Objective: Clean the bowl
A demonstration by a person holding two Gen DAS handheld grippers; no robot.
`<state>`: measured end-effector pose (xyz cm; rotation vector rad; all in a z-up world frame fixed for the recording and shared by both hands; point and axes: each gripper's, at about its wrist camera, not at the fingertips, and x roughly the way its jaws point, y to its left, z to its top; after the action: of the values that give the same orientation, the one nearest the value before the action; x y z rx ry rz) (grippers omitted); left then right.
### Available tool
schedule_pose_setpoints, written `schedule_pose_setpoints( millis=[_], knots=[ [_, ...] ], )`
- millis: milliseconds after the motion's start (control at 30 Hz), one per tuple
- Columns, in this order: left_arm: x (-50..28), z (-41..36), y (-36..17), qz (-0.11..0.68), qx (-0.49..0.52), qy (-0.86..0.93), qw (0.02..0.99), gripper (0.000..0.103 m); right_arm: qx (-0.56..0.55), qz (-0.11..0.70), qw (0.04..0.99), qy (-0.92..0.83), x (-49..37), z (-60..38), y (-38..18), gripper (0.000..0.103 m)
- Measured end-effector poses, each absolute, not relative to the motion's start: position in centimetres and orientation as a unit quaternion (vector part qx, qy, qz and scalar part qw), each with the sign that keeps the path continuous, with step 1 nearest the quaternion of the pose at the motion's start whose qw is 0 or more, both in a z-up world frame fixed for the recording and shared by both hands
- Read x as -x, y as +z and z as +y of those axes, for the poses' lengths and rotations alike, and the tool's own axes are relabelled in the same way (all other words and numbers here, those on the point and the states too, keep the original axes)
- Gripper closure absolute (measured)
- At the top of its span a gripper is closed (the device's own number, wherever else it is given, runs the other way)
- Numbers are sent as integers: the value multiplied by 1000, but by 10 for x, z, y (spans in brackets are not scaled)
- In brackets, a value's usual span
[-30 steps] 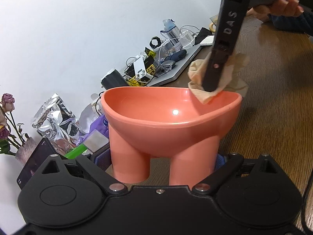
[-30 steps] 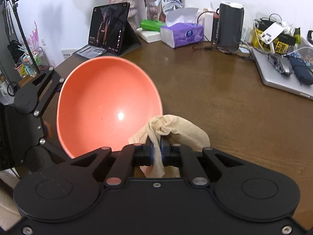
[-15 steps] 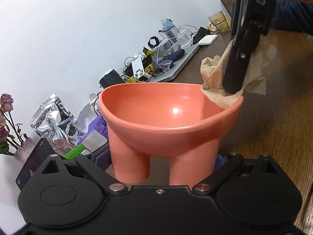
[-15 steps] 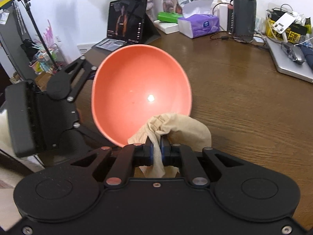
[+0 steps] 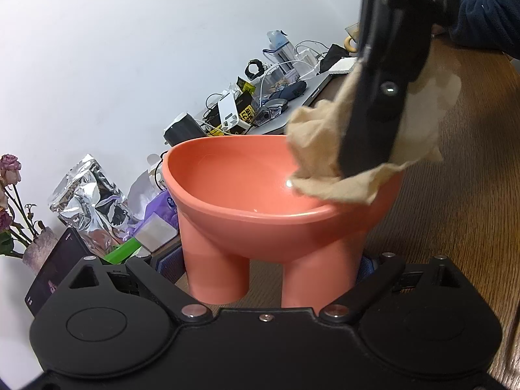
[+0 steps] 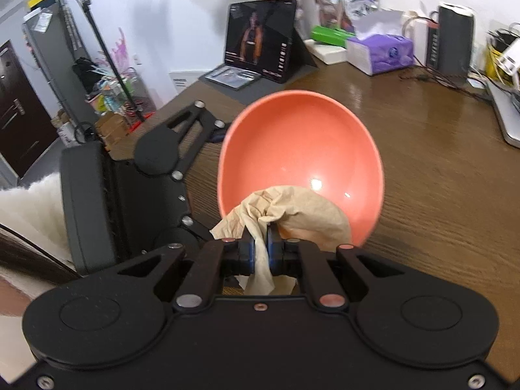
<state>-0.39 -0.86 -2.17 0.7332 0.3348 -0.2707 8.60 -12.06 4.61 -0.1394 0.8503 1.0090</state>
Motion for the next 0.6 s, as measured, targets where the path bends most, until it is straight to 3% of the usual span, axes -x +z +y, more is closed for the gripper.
schedule_pose_setpoints(
  millis=[600],
  knots=[
    [3,-6,-24,171,-353,-132,911,8,84,351,773,521,-100,-81,63,95]
  ],
)
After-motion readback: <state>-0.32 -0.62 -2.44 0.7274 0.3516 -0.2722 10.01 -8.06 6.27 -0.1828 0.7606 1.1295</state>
